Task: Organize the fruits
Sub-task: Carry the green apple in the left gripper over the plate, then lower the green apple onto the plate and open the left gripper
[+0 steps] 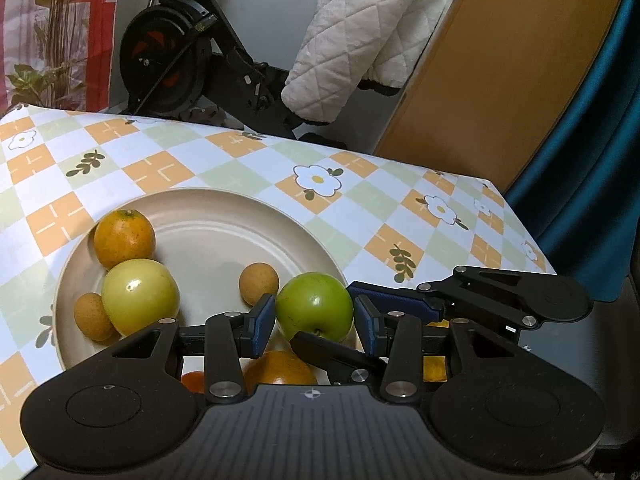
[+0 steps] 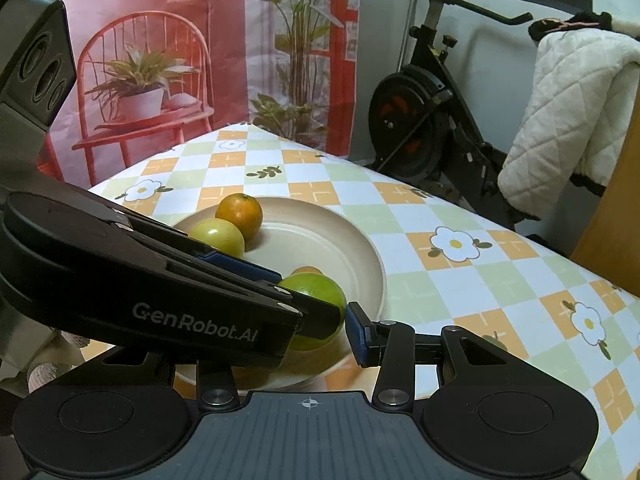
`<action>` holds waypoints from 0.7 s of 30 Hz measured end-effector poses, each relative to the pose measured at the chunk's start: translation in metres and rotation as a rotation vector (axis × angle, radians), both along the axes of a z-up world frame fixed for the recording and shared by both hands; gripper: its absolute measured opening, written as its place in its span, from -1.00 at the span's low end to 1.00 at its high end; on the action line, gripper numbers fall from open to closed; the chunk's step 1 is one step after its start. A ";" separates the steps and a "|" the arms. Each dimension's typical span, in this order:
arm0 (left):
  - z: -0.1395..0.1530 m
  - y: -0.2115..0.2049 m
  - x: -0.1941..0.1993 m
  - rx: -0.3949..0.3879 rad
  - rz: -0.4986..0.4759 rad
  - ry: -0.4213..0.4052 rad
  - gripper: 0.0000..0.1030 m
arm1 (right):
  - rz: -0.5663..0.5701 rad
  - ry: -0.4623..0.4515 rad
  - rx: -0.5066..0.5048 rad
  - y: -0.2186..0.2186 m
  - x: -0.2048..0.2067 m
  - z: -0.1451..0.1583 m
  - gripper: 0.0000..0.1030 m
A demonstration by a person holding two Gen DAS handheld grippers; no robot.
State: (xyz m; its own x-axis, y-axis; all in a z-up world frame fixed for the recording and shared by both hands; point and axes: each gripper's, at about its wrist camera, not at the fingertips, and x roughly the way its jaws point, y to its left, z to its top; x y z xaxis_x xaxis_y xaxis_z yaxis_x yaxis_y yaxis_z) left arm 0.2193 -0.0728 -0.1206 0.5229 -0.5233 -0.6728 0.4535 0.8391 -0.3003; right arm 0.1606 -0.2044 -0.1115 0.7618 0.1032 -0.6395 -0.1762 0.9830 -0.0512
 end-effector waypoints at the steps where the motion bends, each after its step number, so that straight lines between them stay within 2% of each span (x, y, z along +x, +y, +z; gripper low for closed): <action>1: -0.001 -0.001 0.000 0.002 -0.002 0.003 -0.12 | -0.003 0.005 0.000 0.000 0.000 -0.001 -0.25; 11: -0.005 -0.001 0.003 0.023 -0.007 0.016 -0.15 | -0.004 0.027 -0.001 -0.001 -0.001 -0.006 -0.25; 21: 0.024 0.008 -0.010 -0.004 0.032 -0.063 -0.12 | -0.015 -0.028 0.012 -0.017 -0.026 0.021 -0.25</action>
